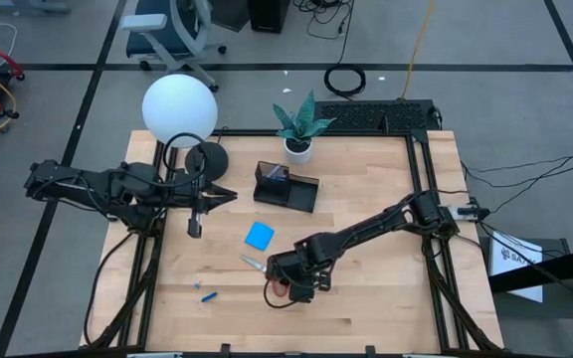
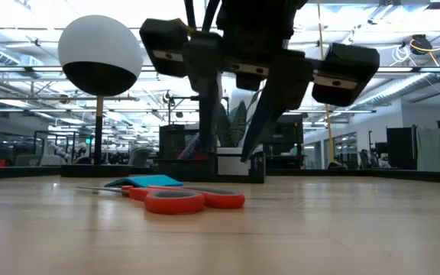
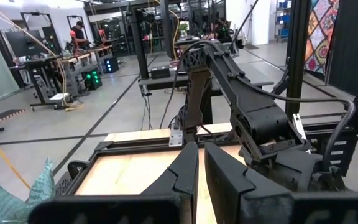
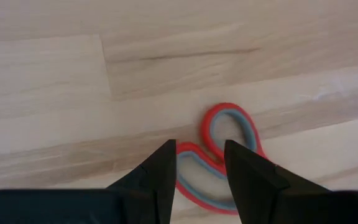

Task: Pick and place office supplies into organizer
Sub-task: Put the red scissors into the desk organizer

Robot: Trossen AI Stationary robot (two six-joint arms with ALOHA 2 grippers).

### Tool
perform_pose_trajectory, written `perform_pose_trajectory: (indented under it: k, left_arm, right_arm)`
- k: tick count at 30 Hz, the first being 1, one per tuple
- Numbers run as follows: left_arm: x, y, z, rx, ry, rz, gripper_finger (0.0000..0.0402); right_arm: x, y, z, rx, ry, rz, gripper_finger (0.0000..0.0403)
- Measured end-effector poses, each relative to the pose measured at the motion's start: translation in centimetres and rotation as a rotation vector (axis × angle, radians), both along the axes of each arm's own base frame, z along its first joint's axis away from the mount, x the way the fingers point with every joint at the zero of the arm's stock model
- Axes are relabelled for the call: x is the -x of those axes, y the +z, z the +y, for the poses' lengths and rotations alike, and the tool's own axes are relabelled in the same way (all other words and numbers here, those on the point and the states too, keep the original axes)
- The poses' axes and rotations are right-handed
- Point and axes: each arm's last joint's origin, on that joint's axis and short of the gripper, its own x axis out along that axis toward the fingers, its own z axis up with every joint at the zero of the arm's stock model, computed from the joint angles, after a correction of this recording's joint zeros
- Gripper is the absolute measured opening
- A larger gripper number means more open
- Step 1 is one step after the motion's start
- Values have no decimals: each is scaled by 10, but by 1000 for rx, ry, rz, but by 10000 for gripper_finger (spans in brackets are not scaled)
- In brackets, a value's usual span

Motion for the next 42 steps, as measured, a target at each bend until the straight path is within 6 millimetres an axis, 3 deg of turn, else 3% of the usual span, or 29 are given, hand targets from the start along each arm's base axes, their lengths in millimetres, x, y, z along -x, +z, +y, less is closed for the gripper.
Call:
perform_pose_trajectory:
  k: [11,42]
  left_arm:
    - [0,0,0,7,-4,-1,37]
    - [0,0,0,16,-9,-2,37]
  right_arm:
    - [-6,-36,-4,2,-4,89,126]
    - [2,-27,-22,77,-256,202,126]
